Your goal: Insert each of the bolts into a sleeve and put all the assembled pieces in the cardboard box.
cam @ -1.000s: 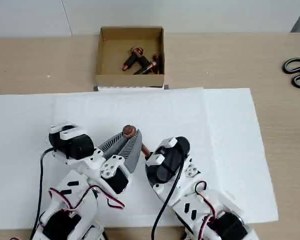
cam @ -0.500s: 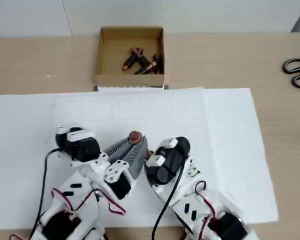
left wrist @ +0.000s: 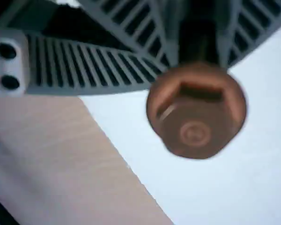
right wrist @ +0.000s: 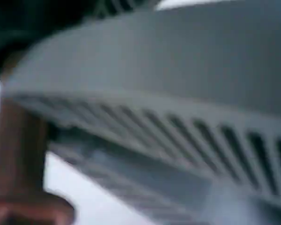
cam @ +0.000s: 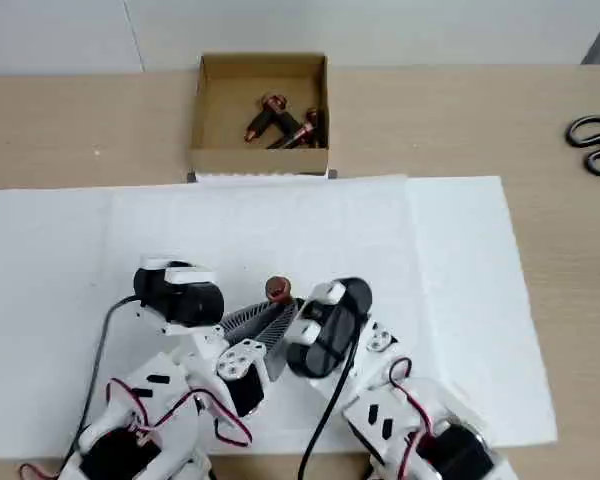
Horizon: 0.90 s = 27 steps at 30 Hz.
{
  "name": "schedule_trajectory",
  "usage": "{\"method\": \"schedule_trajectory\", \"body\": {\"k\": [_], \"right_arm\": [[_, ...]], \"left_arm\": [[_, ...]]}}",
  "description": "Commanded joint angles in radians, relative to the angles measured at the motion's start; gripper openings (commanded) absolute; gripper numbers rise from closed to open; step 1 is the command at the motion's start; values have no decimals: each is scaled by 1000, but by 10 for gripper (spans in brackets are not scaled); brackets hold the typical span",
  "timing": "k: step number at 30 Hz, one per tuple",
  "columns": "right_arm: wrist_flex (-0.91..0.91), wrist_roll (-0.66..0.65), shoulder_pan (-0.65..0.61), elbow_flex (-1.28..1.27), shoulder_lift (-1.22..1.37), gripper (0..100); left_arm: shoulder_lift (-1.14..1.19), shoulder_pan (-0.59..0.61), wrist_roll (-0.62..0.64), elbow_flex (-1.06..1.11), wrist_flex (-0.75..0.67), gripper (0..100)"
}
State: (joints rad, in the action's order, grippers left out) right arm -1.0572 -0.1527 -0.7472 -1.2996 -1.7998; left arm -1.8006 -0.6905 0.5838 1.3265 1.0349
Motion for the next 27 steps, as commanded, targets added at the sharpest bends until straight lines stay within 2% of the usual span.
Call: {"method": "schedule_trajectory", "body": {"k": [1, 8, 16, 23, 27], "right_arm": [[50, -44, 1, 92, -12, 2], [48, -77, -1, 92, -12, 2], [48, -98, -1, 89, -12, 2], [42, -98, -1, 87, -12, 2], [42, -97, -1, 86, -12, 2]], "left_arm": [[12, -11, -37, 25, 11, 7], [12, -11, -38, 22, 15, 7], [12, -11, -103, 25, 15, 16], [12, -11, -132, 28, 71, 201], [12, -11, -160, 25, 100, 214]]}}
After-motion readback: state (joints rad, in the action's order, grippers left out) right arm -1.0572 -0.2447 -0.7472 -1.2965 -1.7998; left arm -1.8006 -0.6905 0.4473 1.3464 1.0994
